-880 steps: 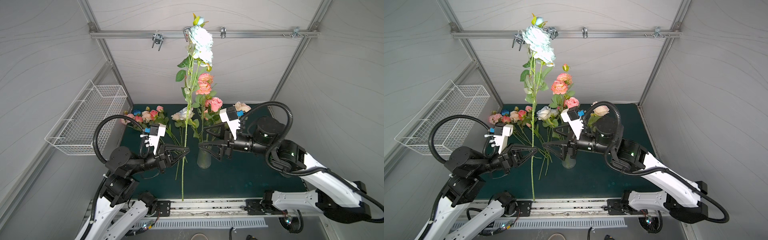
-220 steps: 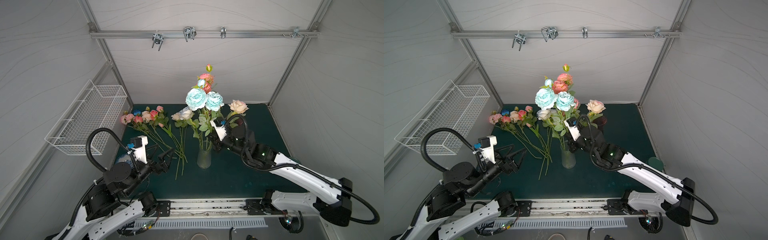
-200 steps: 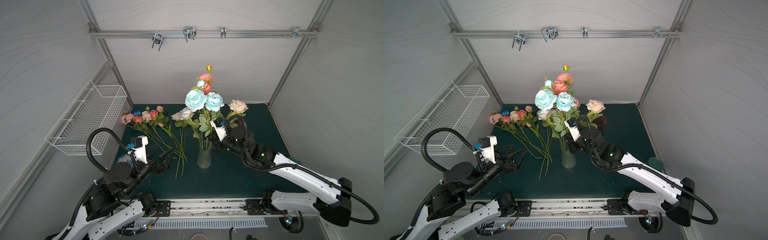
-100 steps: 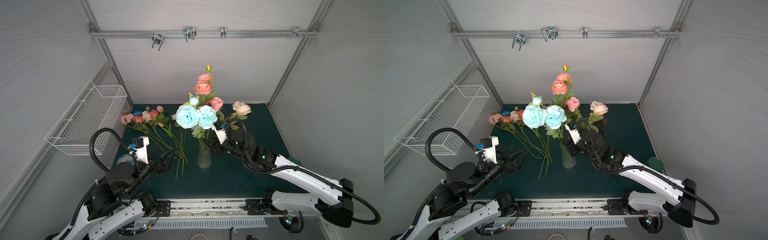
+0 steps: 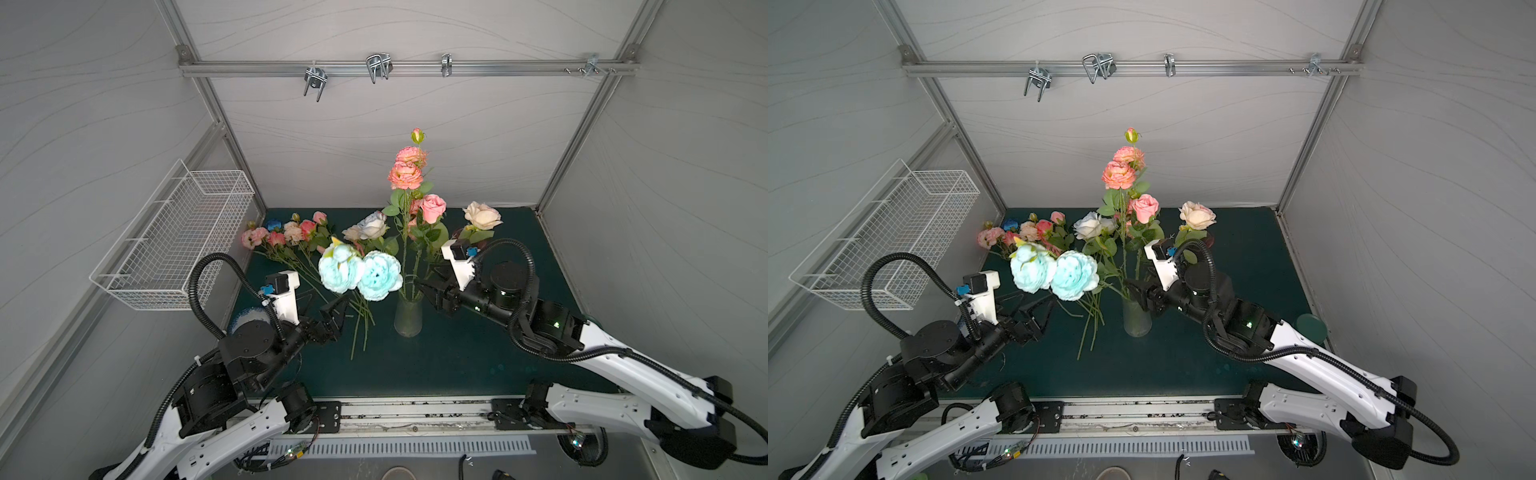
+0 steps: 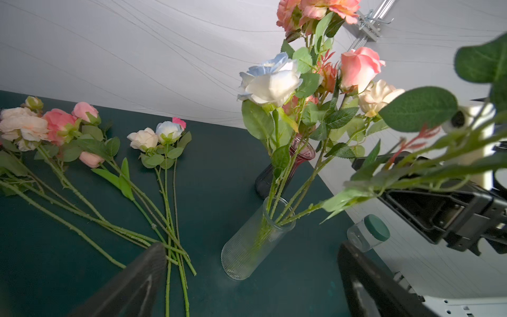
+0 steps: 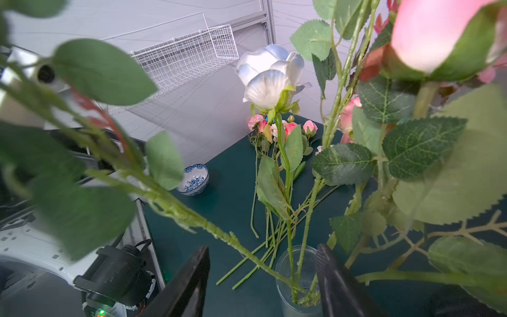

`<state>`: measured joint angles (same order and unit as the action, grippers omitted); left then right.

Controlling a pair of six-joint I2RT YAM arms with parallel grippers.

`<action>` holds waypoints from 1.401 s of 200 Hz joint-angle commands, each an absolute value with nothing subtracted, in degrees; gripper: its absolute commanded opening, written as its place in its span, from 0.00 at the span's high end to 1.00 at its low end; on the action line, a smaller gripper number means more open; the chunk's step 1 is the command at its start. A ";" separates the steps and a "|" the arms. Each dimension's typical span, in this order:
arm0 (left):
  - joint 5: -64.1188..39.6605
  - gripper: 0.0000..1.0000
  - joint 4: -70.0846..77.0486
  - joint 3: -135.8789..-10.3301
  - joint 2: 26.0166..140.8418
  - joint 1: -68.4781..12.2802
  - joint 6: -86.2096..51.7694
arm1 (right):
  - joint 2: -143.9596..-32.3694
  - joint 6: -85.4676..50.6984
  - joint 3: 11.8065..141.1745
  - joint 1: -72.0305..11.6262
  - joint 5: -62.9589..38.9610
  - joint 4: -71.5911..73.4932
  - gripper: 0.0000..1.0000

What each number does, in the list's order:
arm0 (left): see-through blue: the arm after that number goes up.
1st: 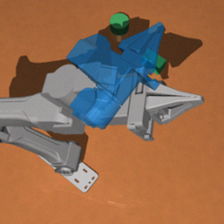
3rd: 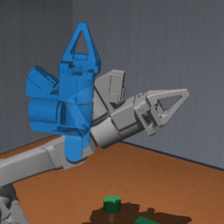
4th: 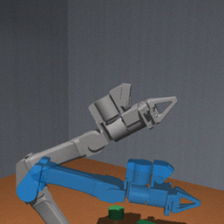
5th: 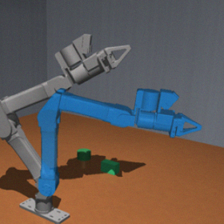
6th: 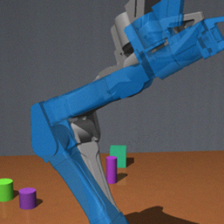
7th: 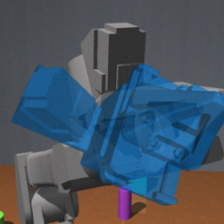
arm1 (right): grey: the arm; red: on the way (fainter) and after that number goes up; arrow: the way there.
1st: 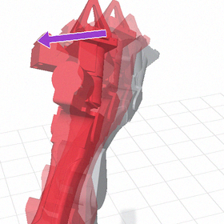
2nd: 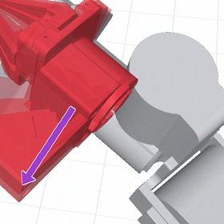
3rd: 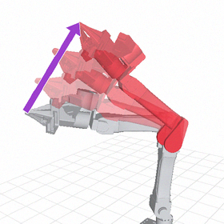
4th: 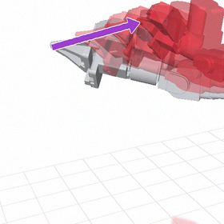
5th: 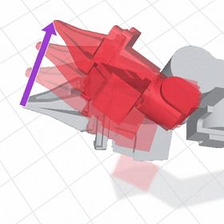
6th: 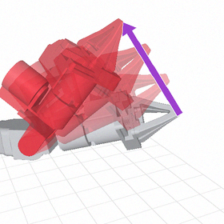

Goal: Arrange flowers in a vase
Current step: Place the flower in the vase, then pick up the flower from the flowers.

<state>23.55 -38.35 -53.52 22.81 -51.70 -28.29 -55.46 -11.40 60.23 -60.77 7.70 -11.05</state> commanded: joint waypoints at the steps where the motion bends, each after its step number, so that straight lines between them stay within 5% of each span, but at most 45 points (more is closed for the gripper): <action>1: 26.44 0.01 -38.94 -53.91 22.50 -51.68 -29.88 | -53.13 -12.92 59.68 -61.51 6.76 -12.41 0.37; 67: 45.23 0.03 -52.57 -56.57 25.91 -51.70 -39.86 | -47.92 -13.78 59.59 -63.19 7.05 -13.62 0.36; 181: 55.63 0.07 -57.33 -56.83 30.47 -50.53 -45.40 | -44.01 -13.82 59.84 -64.16 7.18 -14.15 0.36; 198: 49.93 0.07 -54.51 -55.43 31.87 -43.99 -44.58 | -43.18 -13.81 59.64 -64.33 7.55 -14.32 0.36; 218: 31.99 0.09 -49.76 -52.22 33.53 -26.75 -44.27 | -42.15 -13.82 59.41 -64.37 7.90 -14.57 0.36; 246: 5.73 0.23 -41.30 -44.78 38.94 -3.70 -47.45 | -40.90 -13.45 59.41 -64.42 8.38 -15.09 0.36; 280: -1.24 0.27 -23.98 -37.48 53.52 1.40 -53.99 | -39.57 -13.25 59.66 -64.38 8.73 -15.49 0.36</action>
<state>10.81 -39.38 -40.05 45.01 -0.21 -48.10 -40.88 -13.67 59.81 -64.07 7.70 -15.16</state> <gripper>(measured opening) 0.741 0.641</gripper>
